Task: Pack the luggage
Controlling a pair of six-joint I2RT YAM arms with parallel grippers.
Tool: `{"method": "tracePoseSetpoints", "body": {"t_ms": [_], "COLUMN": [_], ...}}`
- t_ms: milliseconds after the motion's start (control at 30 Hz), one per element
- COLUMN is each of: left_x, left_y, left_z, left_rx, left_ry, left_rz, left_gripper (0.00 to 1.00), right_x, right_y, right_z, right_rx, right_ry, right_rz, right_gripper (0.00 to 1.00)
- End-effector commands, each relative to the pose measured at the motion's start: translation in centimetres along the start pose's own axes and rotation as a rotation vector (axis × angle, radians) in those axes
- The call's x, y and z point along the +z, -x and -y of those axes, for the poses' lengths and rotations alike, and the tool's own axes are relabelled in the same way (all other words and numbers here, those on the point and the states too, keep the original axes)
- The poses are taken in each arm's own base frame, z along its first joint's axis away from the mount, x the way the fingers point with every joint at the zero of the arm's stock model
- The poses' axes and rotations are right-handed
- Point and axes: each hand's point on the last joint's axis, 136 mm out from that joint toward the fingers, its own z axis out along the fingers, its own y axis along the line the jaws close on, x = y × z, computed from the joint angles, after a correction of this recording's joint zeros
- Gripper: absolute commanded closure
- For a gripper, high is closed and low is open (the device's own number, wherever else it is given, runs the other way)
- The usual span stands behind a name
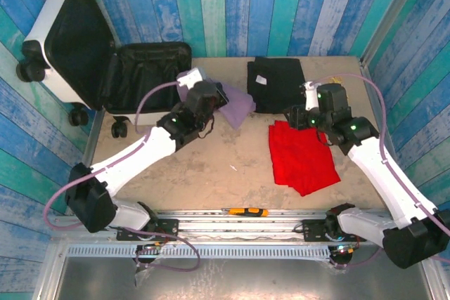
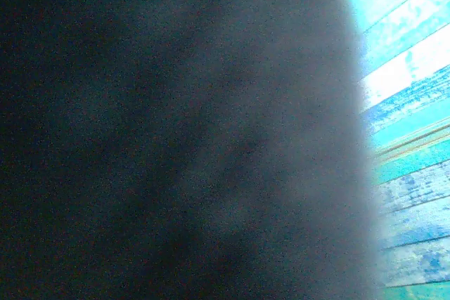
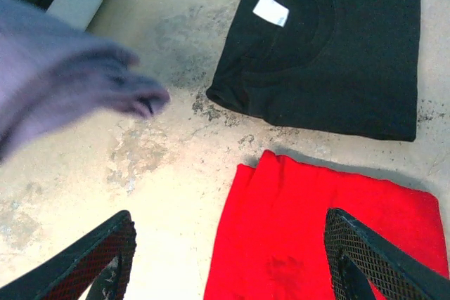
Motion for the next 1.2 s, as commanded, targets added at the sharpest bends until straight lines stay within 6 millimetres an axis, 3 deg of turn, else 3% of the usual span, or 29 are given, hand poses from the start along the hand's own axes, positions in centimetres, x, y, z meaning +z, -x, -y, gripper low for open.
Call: {"method": "tracePoseSetpoints", "body": {"t_ms": [0,133,267,567,733,1167], "left_x": [-2.9,-2.6,-1.3,2.0,4.7,11.8], "left_y": [6.8,10.5,12.7,18.5,19.9,22.1], "left_z": [1.4,-0.2,-1.9,-6.6,-9.2,-13.9], "left_rx": [0.105,0.181,0.256,0.233,0.19,0.124], "left_ry": [-0.009,0.062,0.128,0.201,0.219,0.238], "left_rz": [0.129,0.169,0.153,0.13,0.101,0.052], "left_gripper": [1.0,1.0,1.0,1.0,1.0,1.0], "right_x": [-0.6,-0.7,-1.0,-0.3,-0.4,-0.3], "right_y": [-1.1,-2.0,-2.9,-5.8,-6.6,-7.1], "right_z": [0.4,0.4,0.1,-1.0,-1.2,-1.1], "right_rx": [-0.005,-0.008,-0.009,0.0,-0.01,-0.012], "right_ry": [-0.008,-0.005,0.017,0.106,0.123,0.121], "right_rz": [-0.014,-0.033,-0.056,-0.123,-0.133,-0.152], "right_gripper": [0.28,0.28,0.28,0.29,0.29,0.28]}}
